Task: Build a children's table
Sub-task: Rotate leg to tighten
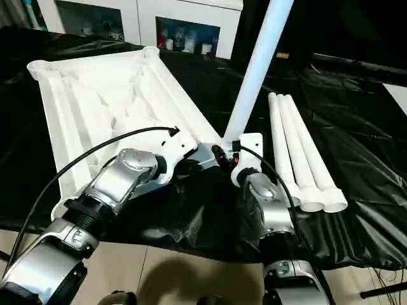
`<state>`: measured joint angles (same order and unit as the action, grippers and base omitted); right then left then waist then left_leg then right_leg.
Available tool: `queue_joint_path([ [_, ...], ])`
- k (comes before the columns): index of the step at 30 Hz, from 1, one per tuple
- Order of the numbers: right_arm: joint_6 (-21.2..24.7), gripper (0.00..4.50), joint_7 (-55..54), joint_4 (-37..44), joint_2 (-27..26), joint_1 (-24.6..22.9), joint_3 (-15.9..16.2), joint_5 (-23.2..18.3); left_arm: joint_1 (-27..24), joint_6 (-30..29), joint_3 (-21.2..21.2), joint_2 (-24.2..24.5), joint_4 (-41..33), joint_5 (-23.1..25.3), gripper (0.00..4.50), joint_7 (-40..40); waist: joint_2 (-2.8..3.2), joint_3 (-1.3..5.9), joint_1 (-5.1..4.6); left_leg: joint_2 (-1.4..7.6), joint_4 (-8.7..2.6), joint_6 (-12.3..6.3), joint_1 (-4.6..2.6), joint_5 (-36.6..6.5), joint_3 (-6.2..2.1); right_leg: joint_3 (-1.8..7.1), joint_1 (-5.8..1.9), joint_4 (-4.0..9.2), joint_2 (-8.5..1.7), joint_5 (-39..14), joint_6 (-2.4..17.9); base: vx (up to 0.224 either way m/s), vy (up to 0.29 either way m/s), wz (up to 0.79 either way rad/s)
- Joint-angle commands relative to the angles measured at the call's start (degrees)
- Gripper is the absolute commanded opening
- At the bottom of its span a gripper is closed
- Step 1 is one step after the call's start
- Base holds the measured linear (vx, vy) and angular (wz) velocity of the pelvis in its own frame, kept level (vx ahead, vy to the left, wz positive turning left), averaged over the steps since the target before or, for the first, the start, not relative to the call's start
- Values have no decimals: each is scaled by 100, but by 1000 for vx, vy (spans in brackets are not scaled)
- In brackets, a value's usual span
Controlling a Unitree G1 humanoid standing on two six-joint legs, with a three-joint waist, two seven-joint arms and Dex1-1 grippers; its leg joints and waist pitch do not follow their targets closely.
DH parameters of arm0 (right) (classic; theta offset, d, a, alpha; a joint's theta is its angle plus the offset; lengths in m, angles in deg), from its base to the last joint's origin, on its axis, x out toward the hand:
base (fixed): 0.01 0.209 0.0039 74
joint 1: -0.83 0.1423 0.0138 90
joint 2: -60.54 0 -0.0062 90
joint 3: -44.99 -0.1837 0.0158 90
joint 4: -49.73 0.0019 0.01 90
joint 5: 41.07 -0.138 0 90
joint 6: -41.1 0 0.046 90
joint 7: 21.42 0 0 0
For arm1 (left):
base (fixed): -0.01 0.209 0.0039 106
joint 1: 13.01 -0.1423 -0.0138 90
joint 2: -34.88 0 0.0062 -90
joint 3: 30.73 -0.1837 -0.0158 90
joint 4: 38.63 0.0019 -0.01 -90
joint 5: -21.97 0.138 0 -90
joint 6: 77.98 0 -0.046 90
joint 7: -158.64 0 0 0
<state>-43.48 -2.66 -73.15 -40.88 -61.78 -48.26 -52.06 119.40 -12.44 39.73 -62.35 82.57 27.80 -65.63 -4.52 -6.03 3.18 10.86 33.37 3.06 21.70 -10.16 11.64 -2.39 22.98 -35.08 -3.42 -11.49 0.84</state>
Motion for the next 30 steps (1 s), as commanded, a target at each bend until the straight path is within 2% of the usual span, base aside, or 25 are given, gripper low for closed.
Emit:
queue_joint_path([
  [1,80,385,450,85,59,-175,293,-25,-245,255,-209,45,-100,-172,0,-505,12,344,16,280,-414,-287,-92,-868,-146,288,-235,435,-503,-847,1142,0,0,0],
  [4,233,385,952,357,314,-365,350,-60,-415,399,-261,343,-361,-283,0,-1022,10,334,28,281,-414,-327,-104,-823,-137,295,-229,450,-513,-935,1153,0,0,0],
  [8,415,385,1909,955,847,-714,590,-177,-683,595,-363,898,-832,-496,0,-1937,23,331,54,305,-424,-345,-124,-798,-133,296,-213,441,-507,-911,1178,0,0,0],
  [9,415,385,1909,955,847,-714,590,-177,-683,595,-363,898,-832,-496,0,-1937,29,336,61,310,-431,-354,-126,-781,-139,289,-227,425,-497,-868,1190,0,0,0],
  [10,514,385,2430,1360,1143,-924,732,-308,-796,629,-361,1159,-1088,-640,0,-2350,44,344,72,319,-428,-354,-136,-756,-138,285,-220,414,-496,-786,1228,0,0,0],
  [11,521,385,2486,1405,1176,-947,749,-321,-807,626,-360,1186,-1115,-655,0,-2392,46,354,89,320,-414,-393,-132,-632,-131,287,-230,371,-487,-543,1259,0,0,0],
  [13,623,385,2953,1803,1463,-1154,866,-438,-842,589,-334,1413,-1247,-693,0,-2646,42,356,93,311,-407,-446,-128,-563,-121,284,-230,358,-477,-378,1316,0,0,0],
  [15,659,385,3240,2021,1653,-1279,902,-487,-842,622,-280,1569,-1269,-707,0,-2788,39,351,105,313,-403,-469,-117,-579,-120,284,-232,355,-488,-383,1340,0,0,0],
  [18,709,385,3294,2006,1667,-1276,866,-506,-831,648,-240,1604,-1230,-710,0,-2820,30,355,94,309,-400,-430,-126,-633,-118,285,-223,364,-499,-510,1371,0,0,0],
  [20,724,350,3292,1966,1645,-1253,859,-519,-834,646,-223,1595,-1205,-712,0,-2806,28,358,94,305,-392,-412,-126,-612,-115,289,-225,363,-502,-516,1385,0,0,0],
  [22,775,347,3289,1986,1640,-1248,872,-553,-852,641,-230,1597,-1210,-725,0,-2802,14,364,89,302,-386,-428,-123,-553,-113,288,-234,352,-501,-450,1392,0,0,0],
  [25,869,314,3298,2052,1615,-1253,881,-613,-878,623,-240,1595,-1237,-742,0,-2823,12,366,82,298,-381,-464,-118,-463,-116,283,-240,334,-493,-346,1407,0,0,0],
  [30,889,287,3331,2059,1577,-1258,887,-620,-892,616,-244,1591,-1245,-759,0,-2839,10,366,69,295,-375,-466,-118,-475,-116,282,-241,337,-495,-390,1406,0,0,0],
])
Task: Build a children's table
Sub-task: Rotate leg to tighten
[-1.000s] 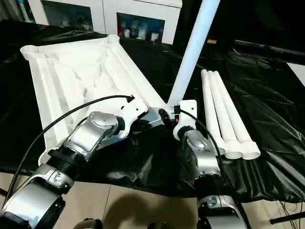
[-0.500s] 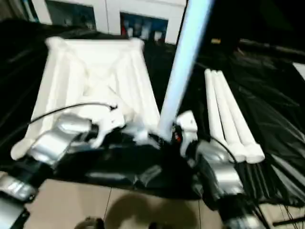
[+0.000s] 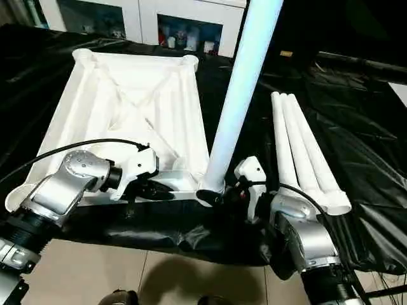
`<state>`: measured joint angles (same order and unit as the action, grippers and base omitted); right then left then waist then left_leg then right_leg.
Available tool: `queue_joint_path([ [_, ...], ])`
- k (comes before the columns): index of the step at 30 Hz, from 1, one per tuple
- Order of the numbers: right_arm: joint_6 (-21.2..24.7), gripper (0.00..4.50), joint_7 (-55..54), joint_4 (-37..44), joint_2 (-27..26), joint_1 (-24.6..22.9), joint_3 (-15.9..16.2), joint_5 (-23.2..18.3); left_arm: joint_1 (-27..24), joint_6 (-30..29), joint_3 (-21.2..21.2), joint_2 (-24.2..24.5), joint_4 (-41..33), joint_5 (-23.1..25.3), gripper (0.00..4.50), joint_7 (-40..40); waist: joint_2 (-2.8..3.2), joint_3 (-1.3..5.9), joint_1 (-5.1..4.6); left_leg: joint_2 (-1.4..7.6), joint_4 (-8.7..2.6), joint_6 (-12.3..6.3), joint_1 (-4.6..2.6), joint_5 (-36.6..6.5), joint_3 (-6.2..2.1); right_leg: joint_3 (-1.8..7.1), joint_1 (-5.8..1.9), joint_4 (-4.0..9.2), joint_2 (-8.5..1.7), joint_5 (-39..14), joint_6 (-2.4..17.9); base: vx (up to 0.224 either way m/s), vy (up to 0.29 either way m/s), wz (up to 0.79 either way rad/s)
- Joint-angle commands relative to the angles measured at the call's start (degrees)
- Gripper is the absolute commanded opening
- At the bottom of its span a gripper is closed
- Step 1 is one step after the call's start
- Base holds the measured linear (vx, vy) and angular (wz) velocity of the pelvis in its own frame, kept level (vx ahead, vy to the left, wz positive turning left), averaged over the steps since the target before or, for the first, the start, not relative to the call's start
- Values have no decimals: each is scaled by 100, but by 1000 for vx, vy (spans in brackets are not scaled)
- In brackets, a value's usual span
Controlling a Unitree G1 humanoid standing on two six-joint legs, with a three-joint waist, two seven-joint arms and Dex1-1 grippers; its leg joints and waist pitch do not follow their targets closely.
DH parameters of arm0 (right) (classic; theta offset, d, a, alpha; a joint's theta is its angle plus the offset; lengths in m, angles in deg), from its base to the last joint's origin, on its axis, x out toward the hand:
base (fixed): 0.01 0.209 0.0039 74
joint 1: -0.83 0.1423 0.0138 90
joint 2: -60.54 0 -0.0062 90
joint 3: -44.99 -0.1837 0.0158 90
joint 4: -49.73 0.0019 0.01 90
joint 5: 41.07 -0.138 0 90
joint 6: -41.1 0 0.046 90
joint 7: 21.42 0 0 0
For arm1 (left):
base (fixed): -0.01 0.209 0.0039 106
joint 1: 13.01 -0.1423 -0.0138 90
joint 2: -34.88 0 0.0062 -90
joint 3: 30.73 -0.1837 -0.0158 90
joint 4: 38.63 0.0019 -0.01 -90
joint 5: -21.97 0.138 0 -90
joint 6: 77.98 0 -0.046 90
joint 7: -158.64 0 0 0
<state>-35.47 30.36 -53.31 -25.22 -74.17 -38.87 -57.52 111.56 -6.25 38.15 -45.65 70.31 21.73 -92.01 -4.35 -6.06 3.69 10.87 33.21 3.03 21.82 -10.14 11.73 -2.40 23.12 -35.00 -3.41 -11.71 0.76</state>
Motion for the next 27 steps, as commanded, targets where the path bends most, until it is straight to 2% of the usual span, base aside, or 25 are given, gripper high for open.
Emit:
queue_joint_path([
  [1,83,285,25,63,1,-23,-53,-71,-108,4,-86,-81,-8,-150,0,-200,-7,367,14,293,-358,-464,-128,-476,-124,283,-256,329,-497,-372,1413,0,0,0],
  [3,65,285,-25,22,-20,-36,-58,-52,-109,14,-92,-97,11,-144,0,-185,-9,375,14,290,-349,-486,-128,-413,-121,284,-260,316,-496,-275,1428,0,0,0],
  [6,-179,280,-732,-502,-168,92,-160,314,-70,-59,-62,-268,95,-104,0,86,0,367,3,290,-354,-439,-134,-483,-119,281,-236,329,-502,-392,1438,0,0,0],
  [7,-250,279,-1158,-815,-259,210,-253,454,4,-114,-56,-404,241,-12,0,345,-16,350,-17,282,-362,-375,-116,-590,-126,282,-245,352,-501,-588,1401,0,0,0],
  [8,-286,279,-1415,-1001,-315,284,-313,529,54,-152,-51,-491,342,50,0,514,-5,322,-44,282,-379,-282,-134,-814,-130,283,-217,406,-503,-975,1359,0,0,0],
  [9,-287,278,-1422,-1005,-316,285,-314,531,55,-153,-51,-494,344,51,0,518,-2,326,-49,283,-378,-215,-137,-899,-136,284,-218,414,-512,-1160,1331,0,0,0],
  [10,-294,277,-2227,-1489,-555,514,-538,620,297,-291,53,-918,802,227,0,1297,9,322,-68,281,-386,-110,-145,-1019,-141,288,-207,446,-514,-1425,1257,0,0,0],
  [11,-301,277,-2446,-1614,-623,579,-596,639,370,-336,90,-1047,933,263,0,1516,-1,304,-73,277,-392,-15,-180,-1218,-150,289,-170,490,-518,-1769,1204,0,0,0],
  [12,-313,277,-2723,-1802,-708,685,-642,681,484,-409,160,-1256,1142,299,0,1866,-5,318,-65,268,-389,22,-151,-1196,-163,291,-207,493,-535,-1882,1129,0,0,0],
  [13,-320,277,-2789,-1851,-728,713,-649,694,513,-428,179,-1311,1196,305,0,1954,-5,318,-65,268,-389,22,-151,-1196,-163,291,-207,493,-535,-1882,1129,0,0,0],
  [14,-327,277,-2869,-1911,-752,748,-657,710,549,-452,203,-1376,1262,313,0,2061,-17,315,-55,263,-390,-5,-159,-1228,-163,291,-192,519,-523,-1911,1022,0,0,0],
  [15,-327,277,-2869,-1911,-752,748,-657,710,549,-452,203,-1376,1262,313,0,2061,-22,319,-45,261,-388,-33,-157,-1217,-165,293,-197,519,-525,-1886,996,0,0,0],
  [17,-492,277,-3668,-2495,-1115,1169,-881,659,894,-386,403,-2006,1898,370,0,2925,-4,332,-61,244,-383,-66,-153,-1139,-148,294,-183,502,-499,-1662,1038,0,0,0],
  [19,-526,277,-3781,-2587,-1182,1243,-923,638,947,-340,421,-2104,1999,382,0,3026,-5,344,-42,247,-373,-52,-183,-1143,-146,293,-179,507,-503,-1624,1065,0,0,0],
  [20,-601,277,-3977,-2739,-1391,1441,-990,584,1080,-199,410,-2342,2220,422,0,3169,14,342,-22,242,-375,-150,-137,-1023,-144,296,-207,486,-505,-1382,1055,0,0,0],
  [21,-624,277,-3941,-2727,-1439,1475,-968,579,1105,-138,362,-2366,2257,460,0,3138,4,360,-12,245,-374,-190,-153,-971,-147,286,-207,474,-490,-1229,1057,0,0,0],
  [23,-665,277,-3863,-2692,-1465,1480,-929,574,1117,-59,286,-2345,2274,515,0,3080,1,374,1,248,-368,-285,-130,-803,-147,284,-238,432,-495,-882,1110,0,0,0],
  [27,-794,277,-3689,-2604,-1451,1378,-903,513,1069,43,217,-2255,2227,510,0,2890,-4,369,13,247,-360,-420,-123,-703,-135,279,-248,418,-501,-674,1199,0,0,0],
])
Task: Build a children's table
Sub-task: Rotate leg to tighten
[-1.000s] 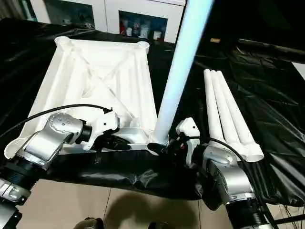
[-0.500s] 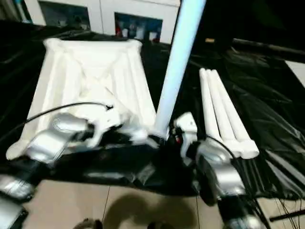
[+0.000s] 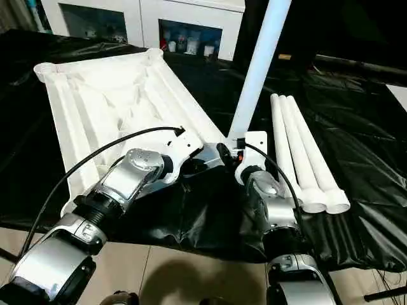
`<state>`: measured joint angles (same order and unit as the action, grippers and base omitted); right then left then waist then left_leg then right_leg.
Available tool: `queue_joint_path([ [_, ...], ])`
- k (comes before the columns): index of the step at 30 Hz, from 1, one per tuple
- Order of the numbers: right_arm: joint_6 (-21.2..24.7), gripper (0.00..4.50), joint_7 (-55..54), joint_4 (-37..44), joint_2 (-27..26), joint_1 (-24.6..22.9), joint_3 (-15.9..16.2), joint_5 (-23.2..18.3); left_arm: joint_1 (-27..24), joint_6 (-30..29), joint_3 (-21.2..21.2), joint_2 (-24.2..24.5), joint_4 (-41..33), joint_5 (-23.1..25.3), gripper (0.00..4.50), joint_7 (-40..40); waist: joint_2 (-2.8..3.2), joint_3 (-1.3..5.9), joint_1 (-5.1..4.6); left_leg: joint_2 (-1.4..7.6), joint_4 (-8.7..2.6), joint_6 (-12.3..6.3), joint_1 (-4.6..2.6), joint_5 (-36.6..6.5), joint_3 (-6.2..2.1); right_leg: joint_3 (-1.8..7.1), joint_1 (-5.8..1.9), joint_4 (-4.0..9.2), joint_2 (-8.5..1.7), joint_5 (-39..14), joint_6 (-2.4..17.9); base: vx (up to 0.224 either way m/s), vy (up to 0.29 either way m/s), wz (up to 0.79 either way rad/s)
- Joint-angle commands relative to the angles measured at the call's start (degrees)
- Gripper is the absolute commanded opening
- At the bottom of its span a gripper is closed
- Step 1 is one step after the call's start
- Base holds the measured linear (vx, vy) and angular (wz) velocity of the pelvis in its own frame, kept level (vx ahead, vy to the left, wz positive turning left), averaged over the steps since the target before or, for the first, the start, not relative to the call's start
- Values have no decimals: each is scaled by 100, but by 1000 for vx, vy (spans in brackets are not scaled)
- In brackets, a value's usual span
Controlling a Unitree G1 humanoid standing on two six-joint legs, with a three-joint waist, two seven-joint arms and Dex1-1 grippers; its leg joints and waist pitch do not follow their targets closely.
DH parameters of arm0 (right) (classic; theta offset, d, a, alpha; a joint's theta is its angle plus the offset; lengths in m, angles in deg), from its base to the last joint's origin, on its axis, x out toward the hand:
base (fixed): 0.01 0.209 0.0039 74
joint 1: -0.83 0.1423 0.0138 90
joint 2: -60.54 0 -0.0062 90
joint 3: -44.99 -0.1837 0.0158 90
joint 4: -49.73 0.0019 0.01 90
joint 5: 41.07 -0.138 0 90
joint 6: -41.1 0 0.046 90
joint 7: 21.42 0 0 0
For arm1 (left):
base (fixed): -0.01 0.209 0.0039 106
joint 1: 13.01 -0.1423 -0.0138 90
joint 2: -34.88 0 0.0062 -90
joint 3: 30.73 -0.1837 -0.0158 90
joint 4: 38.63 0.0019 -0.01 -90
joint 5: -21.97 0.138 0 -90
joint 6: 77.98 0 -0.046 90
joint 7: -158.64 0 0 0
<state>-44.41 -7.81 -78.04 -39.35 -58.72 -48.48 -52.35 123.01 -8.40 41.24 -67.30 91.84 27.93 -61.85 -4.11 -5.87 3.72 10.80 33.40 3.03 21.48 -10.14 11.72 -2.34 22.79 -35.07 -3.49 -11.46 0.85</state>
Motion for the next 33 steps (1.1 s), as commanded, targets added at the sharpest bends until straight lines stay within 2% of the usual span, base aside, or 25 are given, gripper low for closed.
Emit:
queue_joint_path([
  [1,44,277,192,-150,-67,-171,-17,-57,-62,350,-88,-96,146,-96,0,-169,-34,342,10,255,-384,-434,-88,-769,-134,274,-215,444,-499,-814,1189,0,0,0],
  [3,44,347,309,-17,-82,-238,-76,-148,-67,444,-75,-106,187,-101,0,-224,-29,333,14,265,-395,-409,-100,-872,-138,273,-205,463,-499,-1012,1172,0,0,0],
  [5,96,349,376,232,-59,-346,-44,-169,-77,601,-61,-109,189,-115,0,-251,-33,330,48,272,-405,-384,-112,-916,-139,278,-198,486,-502,-1169,1106,0,0,0],
  [8,248,381,219,963,20,-646,-10,-134,-56,1058,68,-176,165,-140,0,-17,-47,338,92,281,-414,-385,-106,-819,-144,278,-201,469,-501,-1059,1049,0,0,0],
  [9,256,389,215,988,23,-656,-11,-136,-55,1072,74,-179,162,-145,0,-15,-64,338,96,280,-414,-392,-104,-806,-143,278,-204,471,-495,-1047,1035,0,0,0],
  [11,424,393,211,1423,80,-853,-13,-193,-36,1072,221,-234,48,-309,44,-73,-63,363,115,282,-407,-422,-95,-689,-144,275,-216,437,-498,-873,1045,0,0,0],
  [13,743,393,289,2243,169,-1263,-29,-305,-9,1092,408,-260,-196,-484,55,-98,-45,393,164,298,-376,-549,-88,-379,-137,270,-224,364,-496,-237,1190,0,0,0],
  [14,833,393,320,2498,194,-1406,-11,-322,-5,1111,453,-234,-288,-503,65,-67,-26,397,146,302,-376,-618,-60,-293,-145,255,-231,329,-495,32,1276,0,0,0],
  [15,868,393,332,2599,204,-1463,-1,-327,-4,1110,471,-222,-326,-511,84,-53,-39,392,137,300,-379,-638,-45,-291,-148,249,-243,330,-489,102,1287,0,0,0],
  [16,889,393,339,2659,209,-1497,5,-330,-4,1110,482,-215,-349,-516,84,-45,-37,393,134,297,-364,-669,-61,-330,-139,253,-231,326,-492,203,1312,0,0,0],
  [17,1079,393,484,3118,330,-1787,154,-322,-1,996,769,-122,-660,-619,91,238,36,385,127,292,-371,-651,-47,-335,-151,252,-243,305,-482,256,1327,0,0,0],
  [18,1125,393,528,3247,372,-1870,204,-310,-4,924,864,-84,-774,-660,97,312,-9,380,116,308,-367,-655,-58,-450,-140,257,-241,332,-490,264,1345,0,0,0],
  [19,1224,393,613,3500,442,-2009,286,-318,-54,821,1001,89,-1078,-687,105,387,-6,374,110,292,-375,-640,-48,-514,-139,256,-253,350,-493,156,1349,0,0,0],
  [20,1260,393,640,3563,462,-2042,309,-329,-73,756,1040,153,-1177,-682,126,406,39,363,89,290,-383,-596,-46,-614,-144,261,-244,369,-484,16,1318,0,0,0],
  [22,1425,393,808,3835,600,-2190,483,-339,-262,206,1274,632,-1897,-655,126,345,30,337,52,287,-398,-484,-37,-731,-144,262,-238,381,-468,-260,1251,0,0,0],
  [23,1476,393,857,3887,635,-2216,545,-331,-362,-23,1355,841,-2167,-615,126,301,40,325,41,292,-409,-440,-51,-794,-147,264,-223,396,-470,-396,1223,0,0,0],
  [24,1535,393,908,3973,674,-2252,615,-301,-495,-271,1453,1074,-2466,-586,126,250,41,316,-4,288,-410,-315,-72,-898,-146,264,-195,411,-453,-710,1145,0,0,0],
  [25,1541,393,914,3979,676,-2255,619,-303,-506,-286,1462,1092,-2488,-582,126,249,49,308,-22,301,-428,-298,-74,-906,-148,274,-190,421,-455,-785,1146,0,0,0],
  [26,1684,393,1025,4130,708,-2315,703,-335,-733,-649,1655,1456,-2947,-480,126,263,31,296,-18,295,-422,-252,-75,-936,-142,272,-176,425,-446,-895,1106,0,0,0],
  [29,1808,393,1048,4161,711,-2323,797,-283,-978,-1158,2005,1899,-3427,-270,126,459,61,297,-49,307,-447,-196,-68,-845,-162,266,-166,394,-428,-803,1059,0,0,0],
  [30,1812,393,965,4041,689,-2275,796,-204,-1066,-1341,2134,2070,-3565,-140,126,548,14,291,-69,305,-441,-172,-88,-831,-144,267,-141,397,-412,-755,1056,0,0,0],
  [32,1844,393,746,3754,625,-2145,764,-39,-1230,-1591,2333,2364,-3759,99,126,662,57,281,-57,295,-445,-102,-92,-787,-149,274,-131,390,-417,-712,1063,0,0,0],
  [33,1844,393,746,3754,625,-2145,764,-39,-1230,-1591,2333,2364,-3759,99,126,662,56,288,-59,294,-438,-82,-104,-758,-142,274,-127,378,-409,-636,1074,0,0,0],
])
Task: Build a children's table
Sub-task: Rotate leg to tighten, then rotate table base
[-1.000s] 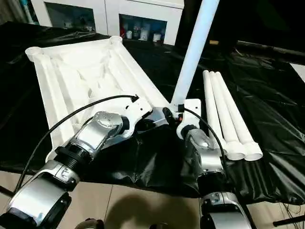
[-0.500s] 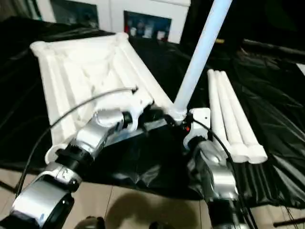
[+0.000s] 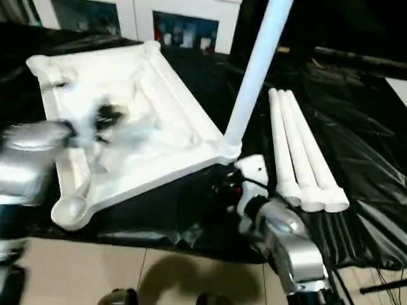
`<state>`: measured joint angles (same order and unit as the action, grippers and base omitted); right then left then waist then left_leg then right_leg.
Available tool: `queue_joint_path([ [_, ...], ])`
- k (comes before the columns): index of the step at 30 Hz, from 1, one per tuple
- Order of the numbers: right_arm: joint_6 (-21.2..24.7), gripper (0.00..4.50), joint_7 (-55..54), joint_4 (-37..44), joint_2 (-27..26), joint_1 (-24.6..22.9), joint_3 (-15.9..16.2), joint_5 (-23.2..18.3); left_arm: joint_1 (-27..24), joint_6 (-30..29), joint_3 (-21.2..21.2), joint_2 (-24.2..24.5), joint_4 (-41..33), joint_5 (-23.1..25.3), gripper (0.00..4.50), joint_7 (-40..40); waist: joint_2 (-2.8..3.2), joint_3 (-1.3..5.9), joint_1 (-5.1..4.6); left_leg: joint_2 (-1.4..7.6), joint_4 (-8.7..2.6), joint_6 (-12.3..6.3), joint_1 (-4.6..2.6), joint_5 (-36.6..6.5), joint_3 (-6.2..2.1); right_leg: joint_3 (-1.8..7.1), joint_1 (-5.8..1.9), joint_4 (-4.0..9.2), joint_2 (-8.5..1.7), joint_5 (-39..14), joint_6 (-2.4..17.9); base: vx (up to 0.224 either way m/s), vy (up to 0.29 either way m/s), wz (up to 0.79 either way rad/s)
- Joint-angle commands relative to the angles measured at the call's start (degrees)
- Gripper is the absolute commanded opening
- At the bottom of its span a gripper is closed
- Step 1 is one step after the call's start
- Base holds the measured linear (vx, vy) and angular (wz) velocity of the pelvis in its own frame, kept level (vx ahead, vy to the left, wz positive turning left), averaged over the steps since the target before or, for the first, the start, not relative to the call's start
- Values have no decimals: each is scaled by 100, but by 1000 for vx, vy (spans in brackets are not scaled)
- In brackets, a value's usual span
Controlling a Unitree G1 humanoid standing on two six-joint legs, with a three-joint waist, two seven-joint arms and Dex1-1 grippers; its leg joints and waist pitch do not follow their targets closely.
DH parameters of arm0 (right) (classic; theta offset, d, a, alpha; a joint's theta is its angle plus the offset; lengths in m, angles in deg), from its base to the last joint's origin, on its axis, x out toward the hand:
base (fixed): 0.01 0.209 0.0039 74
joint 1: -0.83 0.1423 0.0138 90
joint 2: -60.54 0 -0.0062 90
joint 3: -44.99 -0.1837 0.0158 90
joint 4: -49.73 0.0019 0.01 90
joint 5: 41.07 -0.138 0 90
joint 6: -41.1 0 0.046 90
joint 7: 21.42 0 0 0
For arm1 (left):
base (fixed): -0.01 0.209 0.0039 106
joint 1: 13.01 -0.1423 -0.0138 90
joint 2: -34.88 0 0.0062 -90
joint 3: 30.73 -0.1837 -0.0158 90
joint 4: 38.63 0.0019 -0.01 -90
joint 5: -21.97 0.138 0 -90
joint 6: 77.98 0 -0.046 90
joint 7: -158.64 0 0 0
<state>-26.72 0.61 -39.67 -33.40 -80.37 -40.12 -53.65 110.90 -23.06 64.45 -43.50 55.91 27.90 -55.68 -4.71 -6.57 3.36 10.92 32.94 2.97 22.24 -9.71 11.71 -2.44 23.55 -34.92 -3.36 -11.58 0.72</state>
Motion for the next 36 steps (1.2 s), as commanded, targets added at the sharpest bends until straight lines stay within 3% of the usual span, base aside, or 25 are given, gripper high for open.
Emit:
queue_joint_path([
  [1,91,393,-324,-420,-18,205,-110,226,-296,-627,127,378,-519,276,126,155,93,358,-14,279,-386,-59,-192,-720,-137,285,-201,330,-421,-479,1098,0,0,0],
  [3,66,393,-418,-659,-39,338,-106,302,-461,-812,146,600,-658,451,126,224,61,353,-24,253,-383,-57,-174,-603,-125,286,-213,318,-404,-349,1100,0,0,0],
  [4,66,393,-418,-659,-39,338,-106,302,-461,-812,146,600,-658,451,126,224,83,360,-22,260,-376,-43,-183,-597,-132,287,-209,299,-416,-312,1111,0,0,0],
  [5,4,393,-545,-1108,-98,612,-75,431,-750,-1301,204,903,-965,591,126,348,42,351,-24,251,-377,-43,-173,-579,-127,290,-218,298,-411,-282,1084,0,0,0],
  [8,-45,393,-478,-1340,-163,760,-35,404,-903,-1482,189,1015,-1022,639,126,335,68,350,-24,242,-371,-38,-175,-567,-124,296,-214,295,-411,-261,1097,0,0,0],
  [10,-189,393,-414,-1681,-227,967,70,481,-1175,-1533,29,1160,-978,777,126,234,43,354,-10,240,-375,-63,-162,-576,-127,292,-220,292,-412,-261,1090,0,0,0],
  [15,-623,393,-281,-2422,-373,1461,160,572,-1657,-1793,-377,1258,-1212,648,126,-51,57,356,-28,242,-384,7,-167,-765,-134,300,-205,317,-424,-559,1083,0,0,0],
  [17,-713,393,-245,-2573,-406,1559,154,576,-1721,-1885,-482,1299,-1317,602,126,-108,62,370,-30,249,-376,24,-175,-765,-133,302,-208,298,-423,-453,1135,0,0,0],
  [20,-935,393,-202,-3070,-527,1884,127,601,-1780,-2007,-661,1201,-1503,420,126,-209,44,392,-29,242,-362,2,-173,-685,-128,297,-223,273,-417,-286,1186,0,0,0],
  [28,-1254,393,-34,-3674,-755,2221,177,615,-1743,-2305,-834,1059,-2107,-24,126,-665,28,413,-22,237,-334,0,-166,-621,-119,294,-237,247,-409,-296,1217,0,0,0],
  [30,-1400,393,63,-3939,-894,2321,254,674,-1757,-2455,-1141,1074,-2490,-302,126,-982,-10,425,-16,248,-330,-11,-166,-641,-122,293,-237,241,-431,-389,1247,0,0,0],
  [36,-1543,393,120,-3838,-990,2297,272,673,-1441,-2170,-1528,423,-2114,-241,126,-648,-15,404,-23,243,-329,115,-160,-972,-118,316,-208,304,-423,-920,1050,0,0,0],
])
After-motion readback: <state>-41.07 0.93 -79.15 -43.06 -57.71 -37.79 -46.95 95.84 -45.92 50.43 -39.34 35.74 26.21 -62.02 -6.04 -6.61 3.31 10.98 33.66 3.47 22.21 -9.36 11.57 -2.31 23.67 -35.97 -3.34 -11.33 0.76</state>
